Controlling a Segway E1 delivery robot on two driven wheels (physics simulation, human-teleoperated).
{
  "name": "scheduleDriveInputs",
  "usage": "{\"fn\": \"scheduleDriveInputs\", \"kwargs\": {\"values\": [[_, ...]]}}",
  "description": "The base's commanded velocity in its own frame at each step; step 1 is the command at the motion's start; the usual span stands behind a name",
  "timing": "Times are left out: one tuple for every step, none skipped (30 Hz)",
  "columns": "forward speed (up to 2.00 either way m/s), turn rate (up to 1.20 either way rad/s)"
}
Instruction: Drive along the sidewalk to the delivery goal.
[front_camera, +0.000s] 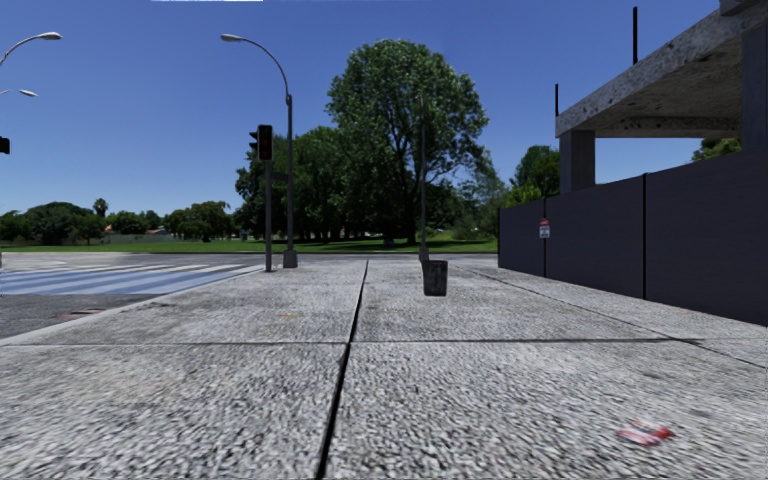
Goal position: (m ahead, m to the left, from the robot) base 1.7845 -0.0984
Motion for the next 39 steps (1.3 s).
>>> {"fn": "scheduleDriveInputs", "kwargs": {"values": [[2.0, 0.31], [2.0, 0.22], [2.0, 0.22], [2.0, 0.2], [2.0, 0.2], [2.0, 0.19], [2.0, 0.19], [2.0, 0.19], [2.0, 0.19], [2.0, 0.19], [2.0, 0.19], [2.0, 0.19], [2.0, 0.19], [2.0, 0.03], [1.9, 0.0], [1.9, 0.0], [1.62, 0.0], [1.34, 0.0], [1.2, 0.0], [1.12, 0.0], [1.12, 0.0], [1.02, 0.0], [0.97, 0.0], [0.87, 0.0], [0.68, 0.0], [0.68, 0.0], [0.4, 0.0], [0.0, 0.0], [0.0, 0.0], [0.0, 0.0], [0.0, 0.0], [0.0, 0.0], [0.0, 0.0], [0.0, 0.0], [0.0, 0.0], [0.0, 0.0], [0.0, 0.0], [0.0, 0.0], [0.0, 0.0]]}}
